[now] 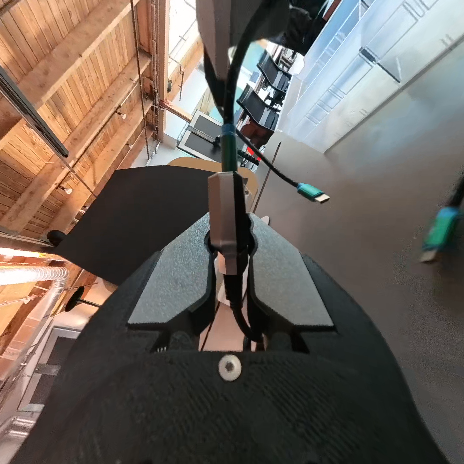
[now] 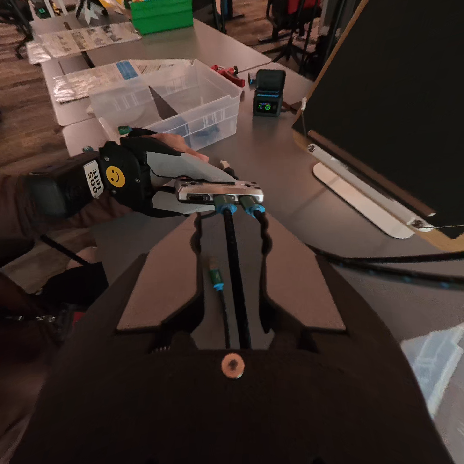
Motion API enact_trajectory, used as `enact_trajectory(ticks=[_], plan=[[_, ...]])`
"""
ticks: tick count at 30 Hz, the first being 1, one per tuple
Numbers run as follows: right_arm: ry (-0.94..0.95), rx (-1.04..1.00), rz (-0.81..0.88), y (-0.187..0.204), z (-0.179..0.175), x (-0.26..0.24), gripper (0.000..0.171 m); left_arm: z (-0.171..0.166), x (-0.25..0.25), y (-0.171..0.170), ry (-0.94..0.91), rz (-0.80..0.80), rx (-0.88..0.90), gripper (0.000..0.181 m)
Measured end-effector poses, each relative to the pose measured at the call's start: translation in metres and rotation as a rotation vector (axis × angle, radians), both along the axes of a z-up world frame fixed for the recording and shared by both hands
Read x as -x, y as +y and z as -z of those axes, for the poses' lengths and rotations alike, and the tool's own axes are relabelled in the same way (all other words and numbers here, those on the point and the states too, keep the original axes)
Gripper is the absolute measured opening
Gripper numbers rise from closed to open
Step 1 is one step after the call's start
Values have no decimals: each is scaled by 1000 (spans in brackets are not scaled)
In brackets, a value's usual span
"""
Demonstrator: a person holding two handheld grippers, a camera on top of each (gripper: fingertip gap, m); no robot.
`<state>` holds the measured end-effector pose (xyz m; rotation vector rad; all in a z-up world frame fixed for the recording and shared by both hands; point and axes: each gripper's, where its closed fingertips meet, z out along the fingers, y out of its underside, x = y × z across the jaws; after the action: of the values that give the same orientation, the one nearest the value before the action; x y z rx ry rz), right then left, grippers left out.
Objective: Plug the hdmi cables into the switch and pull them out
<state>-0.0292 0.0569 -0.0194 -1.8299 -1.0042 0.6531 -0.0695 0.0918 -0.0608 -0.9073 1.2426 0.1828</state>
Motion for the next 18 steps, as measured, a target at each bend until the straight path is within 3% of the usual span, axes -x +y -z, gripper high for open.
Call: enact_trajectory(ticks=[7, 9, 13, 16, 18], plan=[[-2, -121, 96, -35, -27, -26, 65, -1, 2, 2, -29, 0, 20, 20], [31, -150, 47, -62, -36, -23, 57, -4, 4, 2, -84, 22, 89, 20], [231, -41, -259, -136, -45, 4, 17, -23, 12, 0, -259, 101, 254, 20], [164, 35, -172, -122, -14, 2, 32, -36, 18, -4, -382, 182, 380, 19], [165, 72, -173, -119, 0, 7, 32, -42, 21, -5, -450, 232, 446, 21]])
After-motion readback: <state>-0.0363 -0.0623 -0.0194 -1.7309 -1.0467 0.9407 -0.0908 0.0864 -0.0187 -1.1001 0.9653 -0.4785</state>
